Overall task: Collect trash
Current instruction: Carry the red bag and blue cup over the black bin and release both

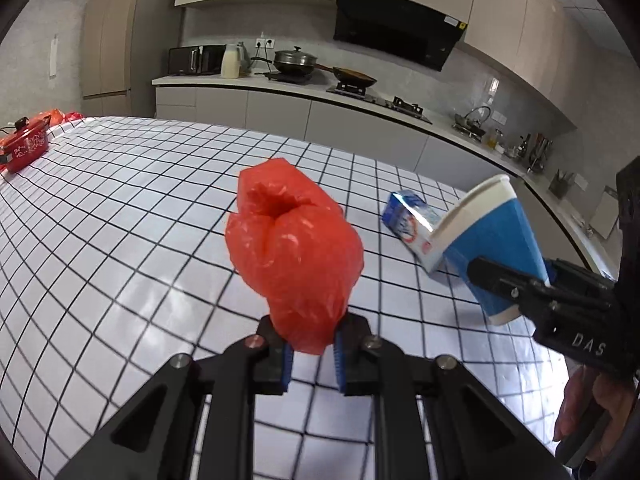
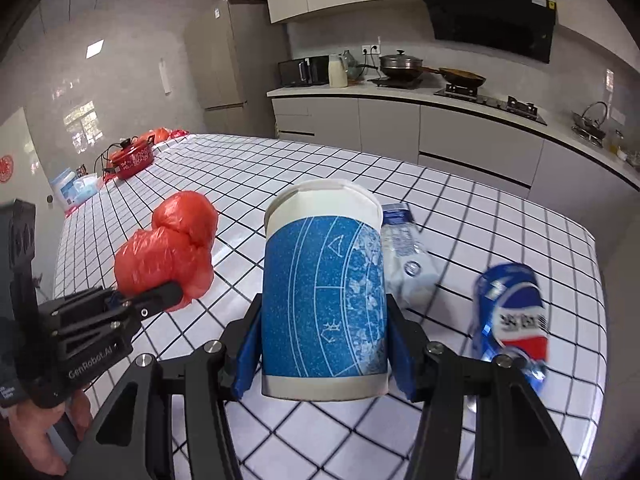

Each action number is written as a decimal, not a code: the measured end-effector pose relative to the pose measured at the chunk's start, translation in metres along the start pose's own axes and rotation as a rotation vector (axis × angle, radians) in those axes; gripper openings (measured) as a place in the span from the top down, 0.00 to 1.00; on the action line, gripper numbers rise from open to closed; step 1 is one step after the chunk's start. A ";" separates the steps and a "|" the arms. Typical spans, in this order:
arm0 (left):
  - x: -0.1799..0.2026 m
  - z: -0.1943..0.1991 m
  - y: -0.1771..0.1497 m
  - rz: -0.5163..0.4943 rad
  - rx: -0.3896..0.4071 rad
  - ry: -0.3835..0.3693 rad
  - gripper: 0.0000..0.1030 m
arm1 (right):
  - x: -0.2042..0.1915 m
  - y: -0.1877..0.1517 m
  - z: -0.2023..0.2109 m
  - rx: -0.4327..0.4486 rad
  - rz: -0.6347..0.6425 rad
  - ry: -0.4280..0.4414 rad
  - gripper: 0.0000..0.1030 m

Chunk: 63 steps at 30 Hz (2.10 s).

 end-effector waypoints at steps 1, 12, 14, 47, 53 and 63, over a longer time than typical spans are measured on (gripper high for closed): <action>0.005 0.003 -0.003 -0.005 0.003 0.002 0.84 | 0.001 -0.003 0.005 0.005 -0.003 -0.006 0.45; 0.066 0.032 -0.033 -0.065 0.030 0.000 0.84 | 0.020 -0.049 0.072 0.048 -0.037 -0.040 0.45; 0.075 0.036 -0.039 -0.074 0.031 -0.003 0.84 | 0.030 -0.059 0.086 0.056 -0.048 -0.045 0.45; 0.351 0.064 -0.153 -0.390 -0.039 -0.222 0.84 | 0.250 -0.293 0.286 0.082 -0.316 -0.287 0.45; 0.395 0.053 -0.176 -0.438 -0.082 -0.255 0.84 | 0.288 -0.340 0.304 0.061 -0.345 -0.307 0.45; 0.445 0.024 -0.232 -0.493 -0.177 -0.299 0.84 | 0.335 -0.408 0.298 -0.026 -0.307 -0.314 0.45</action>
Point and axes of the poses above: each gripper's, at about its wrist camera, not at the fingertips, and z roughly against the way its jaws point, x to its right, y to its top, the point moved 5 cm from there along -z, roughly the way its jaws point, and after that the axes turned 12 degrees about -x, right-handed, at the moved point
